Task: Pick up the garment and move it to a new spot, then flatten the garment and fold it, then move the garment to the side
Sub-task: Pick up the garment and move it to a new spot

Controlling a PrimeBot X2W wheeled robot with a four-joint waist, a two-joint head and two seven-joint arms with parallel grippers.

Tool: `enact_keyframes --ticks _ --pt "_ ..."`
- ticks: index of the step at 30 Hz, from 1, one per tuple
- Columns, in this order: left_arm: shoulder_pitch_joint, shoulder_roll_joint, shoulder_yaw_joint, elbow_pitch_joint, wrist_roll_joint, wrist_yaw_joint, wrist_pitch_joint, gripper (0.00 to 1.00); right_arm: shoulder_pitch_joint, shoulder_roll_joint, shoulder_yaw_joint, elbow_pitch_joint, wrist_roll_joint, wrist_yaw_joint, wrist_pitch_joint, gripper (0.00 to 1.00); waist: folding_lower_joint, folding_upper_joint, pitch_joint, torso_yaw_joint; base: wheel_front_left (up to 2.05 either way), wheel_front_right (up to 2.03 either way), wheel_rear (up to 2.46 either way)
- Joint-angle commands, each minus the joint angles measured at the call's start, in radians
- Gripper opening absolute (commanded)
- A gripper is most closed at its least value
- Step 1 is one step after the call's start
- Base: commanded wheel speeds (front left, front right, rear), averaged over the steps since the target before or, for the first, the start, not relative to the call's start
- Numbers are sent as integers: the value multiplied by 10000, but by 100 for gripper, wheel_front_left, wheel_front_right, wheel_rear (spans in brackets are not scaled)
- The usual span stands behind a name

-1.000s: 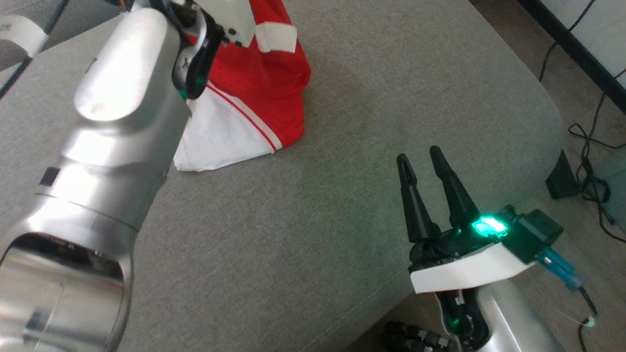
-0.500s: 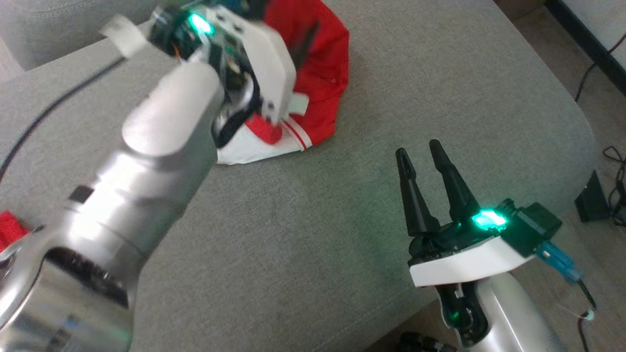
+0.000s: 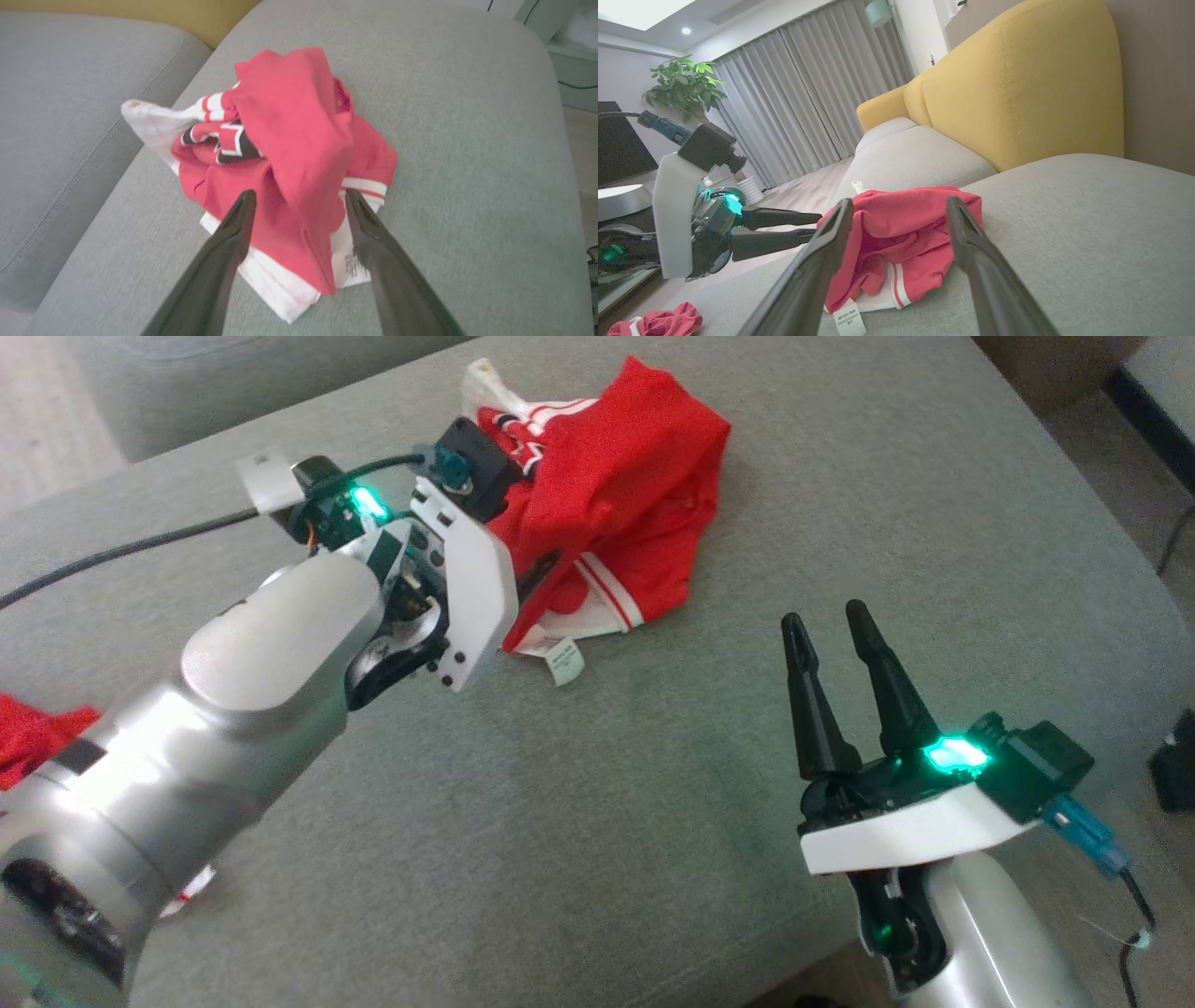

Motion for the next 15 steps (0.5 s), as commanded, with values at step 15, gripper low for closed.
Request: enact_keyframes --ticks 15 --pt "371 1324 1063 -1093 582 1340 -4230 100 187 -33 -988 -102 -845 -7 -107 100 0 0 -796 2264 0 0 0"
